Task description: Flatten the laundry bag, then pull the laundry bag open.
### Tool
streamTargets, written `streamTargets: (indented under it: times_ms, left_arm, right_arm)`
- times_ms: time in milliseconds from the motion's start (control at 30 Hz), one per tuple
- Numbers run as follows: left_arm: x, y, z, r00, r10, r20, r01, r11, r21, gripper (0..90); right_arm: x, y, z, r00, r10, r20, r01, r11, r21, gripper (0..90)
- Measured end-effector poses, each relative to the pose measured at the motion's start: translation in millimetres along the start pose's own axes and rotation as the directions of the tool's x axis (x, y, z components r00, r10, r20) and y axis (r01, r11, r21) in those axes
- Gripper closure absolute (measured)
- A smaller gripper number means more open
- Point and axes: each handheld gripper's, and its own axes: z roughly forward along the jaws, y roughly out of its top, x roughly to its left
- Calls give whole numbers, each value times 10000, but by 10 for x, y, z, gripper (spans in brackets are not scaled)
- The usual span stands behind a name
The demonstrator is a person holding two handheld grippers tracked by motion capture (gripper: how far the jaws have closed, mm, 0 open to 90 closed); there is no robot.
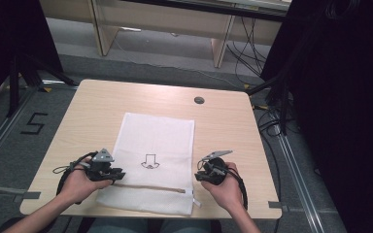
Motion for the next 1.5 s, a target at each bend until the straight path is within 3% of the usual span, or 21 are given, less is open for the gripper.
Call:
streamTargets:
  times_ms: [100, 300, 333, 433, 467, 567, 767, 800, 833, 867, 933, 967, 1033, 1167, 1233, 1267, 1400, 1467, 1500]
  left_arm:
    - [-7, 13, 8, 9999, 160, 9, -159, 9997, -193, 680]
    - [-10, 22, 10, 9997, 229, -90, -234, 9981, -565, 606]
    - [-5, 27, 10, 9991, 429, -28, -430, 9973, -601, 600]
    - [-5, 25, 10, 9991, 425, -21, -425, 9972, -618, 591]
    - [-7, 27, 8, 9991, 426, -40, -428, 9969, -664, 591]
    - [-9, 31, 14, 9992, 391, -35, -393, 9965, -742, 557]
    - [-9, 37, 14, 9997, 217, 145, -202, 9951, -969, 495]
    - [-9, 37, 14, 9997, 217, 145, -202, 9951, -969, 480]
    - [-12, 38, 15, 9998, 20, 191, 0, 9946, -1033, 480]
    - [-11, 47, 23, 9998, -61, 194, 85, 9918, -1273, 454]
    - [-15, 61, 37, 9996, -206, 167, 225, 9920, -1239, 446]
    - [-16, 73, 44, 9994, -199, 271, 228, 9935, -1117, 442]
    - [-62, 103, 78, 9988, -336, 354, 377, 9915, -1249, 438]
    - [-138, 166, 127, 9989, 238, 400, -192, 9935, -1123, 442]
    - [-170, 181, 146, 9989, 211, 414, -157, 9919, -1257, 449]
    - [-202, 208, 164, 9979, 458, 448, -402, 9923, -1171, 450]
    - [-273, 241, 206, 9968, 636, 480, -576, 9915, -1168, 459]
    - [-299, 247, 217, 9974, 510, 504, -442, 9910, -1267, 465]
    - [-300, 265, 228, 9959, 660, 614, -575, 9897, -1309, 469]
  right_arm:
    - [-59, -42, -9, 9995, 280, 118, -275, 9989, -380, 764]
    - [-87, -70, -26, 9979, 634, 116, -627, 9965, -547, 722]
    - [-81, -72, -29, 9989, 425, 179, -415, 9977, -532, 714]
    - [-57, -71, -31, 9995, 197, 243, -184, 9984, -529, 701]
    - [-45, -79, -6, 9995, 186, 253, -166, 9970, -755, 694]
    - [-25, -89, -12, 9987, -311, 415, 331, 9983, -490, 681]
    - [-2, -55, -67, 9991, -155, 402, 184, 9971, -734, 752]
    - [2, -59, -36, 9990, -127, 432, 175, 9935, -1121, 773]
    - [2, -59, -36, 9990, -127, 432, 175, 9935, -1121, 773]
    - [23, -52, -52, 9995, 67, 293, -39, 9955, -946, 815]
    - [17, -57, -64, 9994, -139, 325, 159, 9981, -603, 845]
    - [31, -57, -67, 9997, 66, 245, -54, 9988, -495, 856]
    - [32, -68, -69, 9998, 29, 176, -22, 9992, -398, 863]
    - [54, -64, -70, 9999, 88, 63, -85, 9991, -409, 870]
    - [72, -53, -61, 10000, 43, 23, -42, 9993, -373, 875]
    - [84, -57, -52, 10000, -33, -20, 32, 9991, -411, 880]
    - [150, -50, -56, 9997, 180, -156, -180, 9998, 36, 884]
    - [152, -47, -35, 9996, 177, -233, -176, 9998, 42, 891]
    - [153, -47, -26, 9994, 195, -281, -193, 9998, 80, 893]
